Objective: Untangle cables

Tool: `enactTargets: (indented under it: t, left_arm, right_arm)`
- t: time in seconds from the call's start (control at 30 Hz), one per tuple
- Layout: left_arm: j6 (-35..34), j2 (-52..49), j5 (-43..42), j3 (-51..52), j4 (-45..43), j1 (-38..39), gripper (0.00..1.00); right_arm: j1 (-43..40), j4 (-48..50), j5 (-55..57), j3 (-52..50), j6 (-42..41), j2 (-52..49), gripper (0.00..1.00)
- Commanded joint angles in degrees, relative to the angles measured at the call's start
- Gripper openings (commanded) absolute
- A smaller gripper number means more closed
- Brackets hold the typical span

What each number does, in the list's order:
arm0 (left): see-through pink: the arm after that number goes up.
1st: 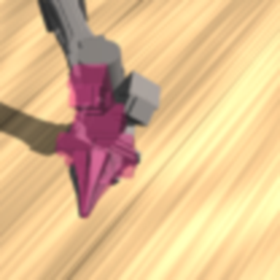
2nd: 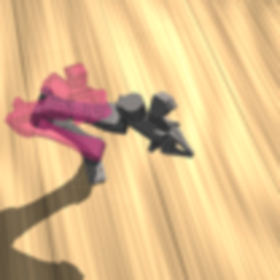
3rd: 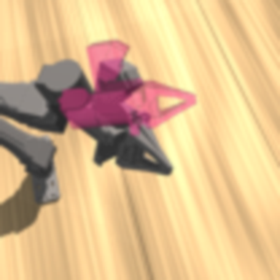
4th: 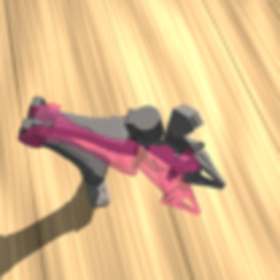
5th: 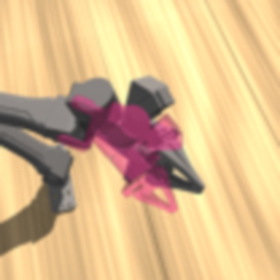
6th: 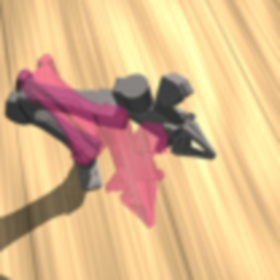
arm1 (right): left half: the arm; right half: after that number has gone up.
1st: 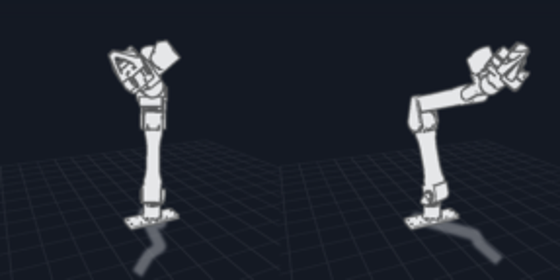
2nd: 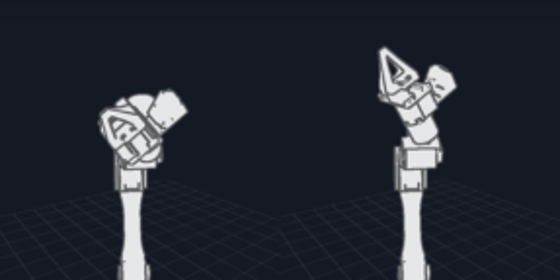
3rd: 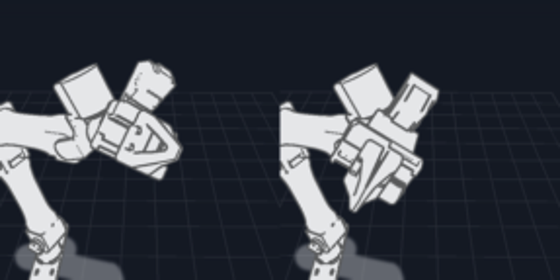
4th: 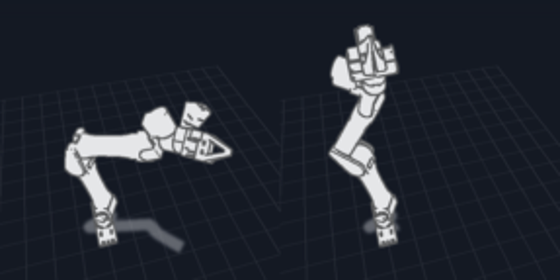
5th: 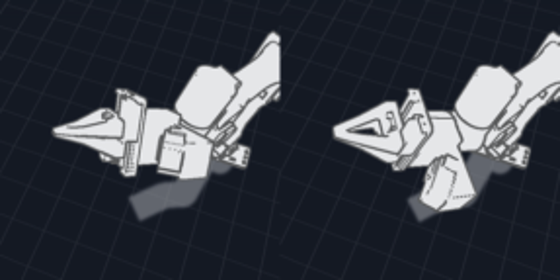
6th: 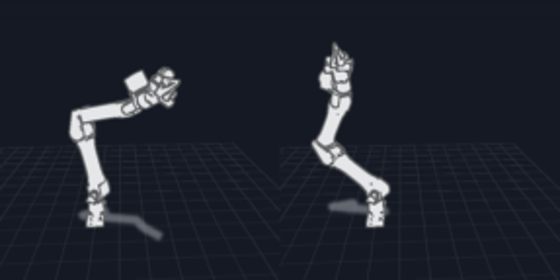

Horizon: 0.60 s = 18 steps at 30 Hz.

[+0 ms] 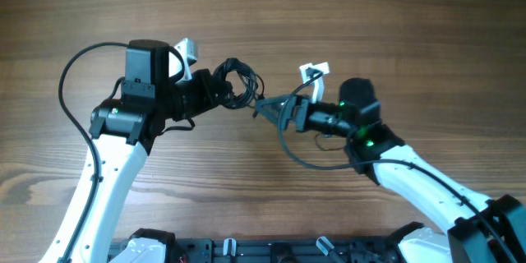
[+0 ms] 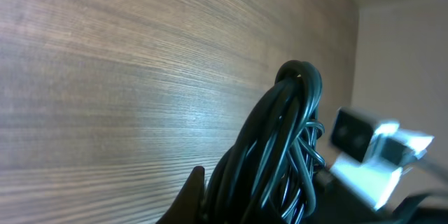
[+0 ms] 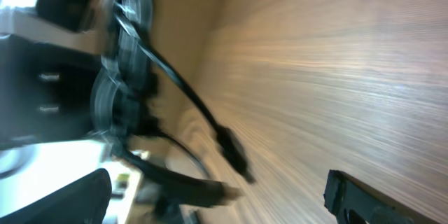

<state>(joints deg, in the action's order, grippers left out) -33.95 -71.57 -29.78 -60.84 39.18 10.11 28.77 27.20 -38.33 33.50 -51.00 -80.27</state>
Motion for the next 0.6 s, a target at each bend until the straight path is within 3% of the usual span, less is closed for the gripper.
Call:
enactTargets:
  t: [0.0, 0.2, 0.3, 0.37, 0.5, 0.57]
  left_arm:
    - [-12.70, 0.52, 1.40, -0.20, -0.39, -0.13, 0.04]
    - [-14.01, 0.52, 1.36, -0.20, -0.33, 3.61, 0.04]
    - [-11.28, 0.52, 0.87, -0.20, -0.37, 5.92, 0.04]
    - [-9.81, 0.52, 0.92, -0.20, -0.63, 5.51, 0.04]
    - [9.57, 0.52, 1.22, -0.20, -0.81, 4.13, 0.04]
    - [26.45, 0.52, 3.91, -0.20, -0.74, 4.13, 0.04]
  right_arm:
    - [4.20, -1.86, 14.97, 0.63, 1.14, -0.07, 1.00]
    - [5.44, -2.82, 32.46, 0.63, -9.20, -0.07, 0.99]
    - [5.44, -7.30, 35.47, 0.63, -8.17, -0.11, 0.99]
    - [5.44, -12.44, 35.76, 0.63, -3.23, -0.11, 0.99]
    - [5.05, -14.95, 24.59, 0.63, 17.79, 1.66, 1.00]
    - [2.25, -17.92, 10.40, 0.63, 30.12, 6.54, 1.00]
